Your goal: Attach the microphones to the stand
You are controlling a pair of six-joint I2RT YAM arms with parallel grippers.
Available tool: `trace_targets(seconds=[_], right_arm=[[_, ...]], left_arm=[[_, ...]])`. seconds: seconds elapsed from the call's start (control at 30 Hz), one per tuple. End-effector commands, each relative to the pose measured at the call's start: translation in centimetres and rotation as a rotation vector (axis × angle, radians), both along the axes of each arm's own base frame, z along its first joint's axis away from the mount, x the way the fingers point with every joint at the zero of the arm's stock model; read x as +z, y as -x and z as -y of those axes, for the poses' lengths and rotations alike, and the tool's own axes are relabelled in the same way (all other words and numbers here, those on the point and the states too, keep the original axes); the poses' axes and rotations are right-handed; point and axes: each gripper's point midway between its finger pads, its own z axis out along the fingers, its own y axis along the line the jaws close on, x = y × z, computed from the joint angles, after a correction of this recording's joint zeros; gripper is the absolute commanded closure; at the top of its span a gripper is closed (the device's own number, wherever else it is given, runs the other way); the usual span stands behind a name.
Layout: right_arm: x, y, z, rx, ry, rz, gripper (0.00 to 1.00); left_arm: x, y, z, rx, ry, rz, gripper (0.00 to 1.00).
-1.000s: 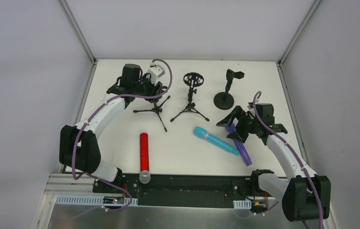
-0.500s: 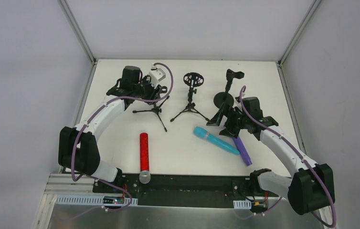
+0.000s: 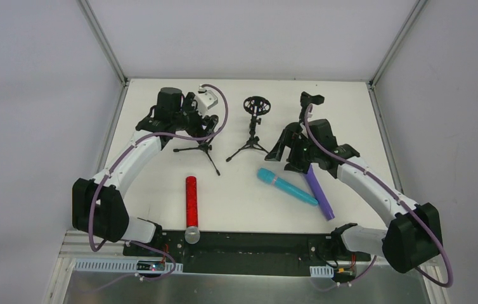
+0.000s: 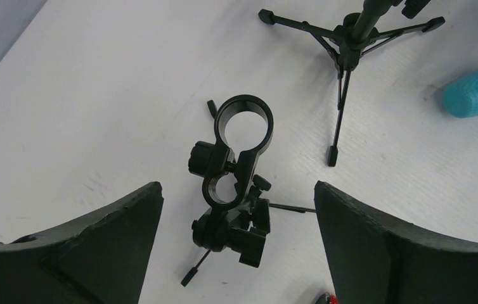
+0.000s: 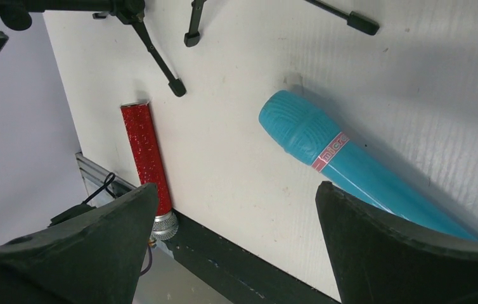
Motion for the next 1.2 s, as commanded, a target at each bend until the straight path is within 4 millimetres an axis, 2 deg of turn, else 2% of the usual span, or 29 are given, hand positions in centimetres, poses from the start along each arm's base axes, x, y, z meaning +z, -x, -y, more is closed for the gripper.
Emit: trace_targets(seconds=[0.0,0.23,0.47,0.6,0.77,1.03,1.13,1.17], right_arm=[[1.0,-1.4,0.2,0.008,0.071,0.064,0.01],[-0.8,-0.9,1.4,0.06,0.265,0.065,0.01],[-5.1,1.4,1.9,0.138,0.44,-0.016,0.01],[-6.7,2.1,1.8,0.185,0.493,-0.045,0.01],[-8.8,2.1,2.9,0.207,0.645,-0.062,0.01],[-10.8,1.2,3.5,0.204,0.812,-0.052,0.01],[-11.3,1.4,3.6,0.196,0.826,-0.06,0.1],[-11.2,1.3,3.7,0.186,0.823,-0.057,0.16]], left_arm=[[2.7,0.1,0.3,-0.017,0.018,0.086,0.08],[4.7,0.3,0.0,0.022,0.062,0.141,0.02],[7.1,0.1,-1.6,0.133,0.105,0.228,0.01],[9.0,-0.5,-2.9,0.212,0.185,0.321,0.01],[9.5,-0.8,-4.4,0.277,0.256,0.351,0.01],[9.0,-1.2,-4.4,0.274,0.27,0.326,0.01],[8.9,-1.3,-4.4,0.275,0.267,0.324,0.01],[8.8,-1.3,-4.5,0.277,0.267,0.323,0.01]])
